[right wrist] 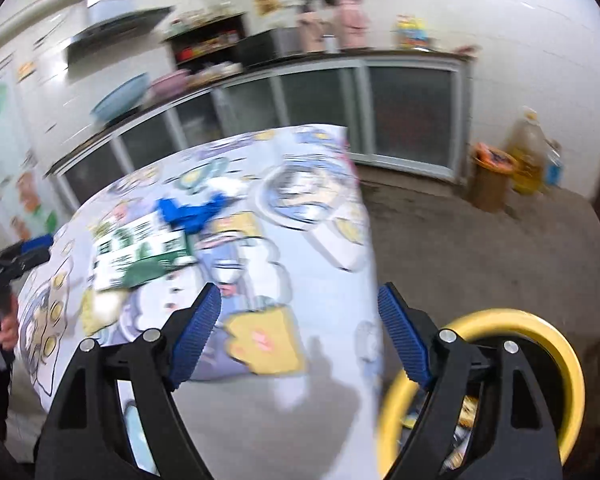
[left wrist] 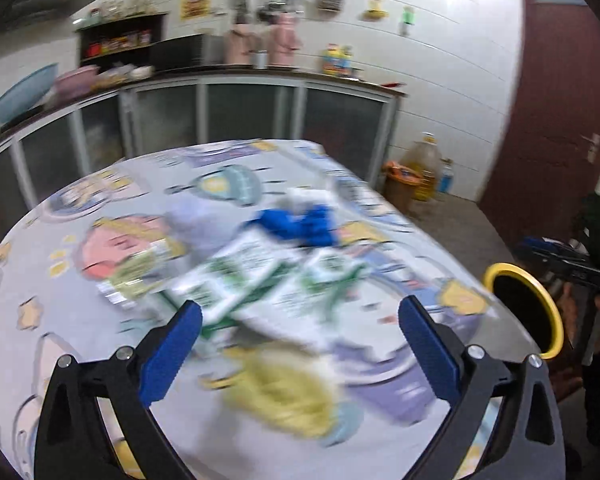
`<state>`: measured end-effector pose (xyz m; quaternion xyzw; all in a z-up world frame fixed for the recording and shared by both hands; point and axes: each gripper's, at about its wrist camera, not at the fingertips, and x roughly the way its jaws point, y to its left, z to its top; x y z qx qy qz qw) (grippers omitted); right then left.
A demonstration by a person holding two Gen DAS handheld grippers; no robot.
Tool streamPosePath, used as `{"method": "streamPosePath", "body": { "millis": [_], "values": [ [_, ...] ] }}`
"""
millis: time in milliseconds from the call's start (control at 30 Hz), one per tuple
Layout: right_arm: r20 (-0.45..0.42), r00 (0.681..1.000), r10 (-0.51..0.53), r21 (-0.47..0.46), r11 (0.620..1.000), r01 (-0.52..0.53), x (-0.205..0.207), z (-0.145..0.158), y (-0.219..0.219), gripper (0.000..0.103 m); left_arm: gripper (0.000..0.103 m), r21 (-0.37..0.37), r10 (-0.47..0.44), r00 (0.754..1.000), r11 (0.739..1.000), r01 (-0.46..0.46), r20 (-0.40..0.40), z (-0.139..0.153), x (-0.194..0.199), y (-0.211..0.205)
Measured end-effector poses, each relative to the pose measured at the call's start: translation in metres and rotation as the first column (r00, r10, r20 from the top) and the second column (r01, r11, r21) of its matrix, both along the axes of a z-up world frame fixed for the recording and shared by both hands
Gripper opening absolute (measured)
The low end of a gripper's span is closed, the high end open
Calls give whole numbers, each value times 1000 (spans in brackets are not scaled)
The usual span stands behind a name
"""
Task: Collect trash
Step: 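Grasp the small green-silver packet with the left tool while the right tool grasps the blue gloves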
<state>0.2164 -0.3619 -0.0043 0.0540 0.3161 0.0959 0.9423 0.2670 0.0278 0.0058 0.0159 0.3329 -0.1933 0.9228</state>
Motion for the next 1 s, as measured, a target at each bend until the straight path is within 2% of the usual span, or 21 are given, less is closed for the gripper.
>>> {"method": "streamPosePath", "body": {
  "millis": [67,200,433,500,700,767,1000],
  "values": [
    [2,999,52,-13,999,-52,14,1,24,81,95,11,35,999,999,-35,1,-4,6,30],
    [-25,993,119,-19,993,-120,53,0,65,81,95,84,97,995,992,-98,17,-15,28,73],
    [-110,975,194,-59,978,-201,122,-11,127,73,95,62,98,994,994,-95,-39,-29,75,124],
    [-139,968,209,-55,974,-218,139,-14,135,71,95,51,75,995,996,-72,-64,-34,90,130],
    [-212,947,243,-29,967,-255,177,-26,155,67,95,115,24,996,993,-14,-81,-43,123,130],
    [-231,942,243,-43,965,-259,187,-31,162,62,95,121,23,996,993,-13,-82,-44,132,131],
    [-287,926,246,-40,962,-268,210,-42,174,59,95,94,-8,992,995,21,-128,-51,160,129]
  ]
}}
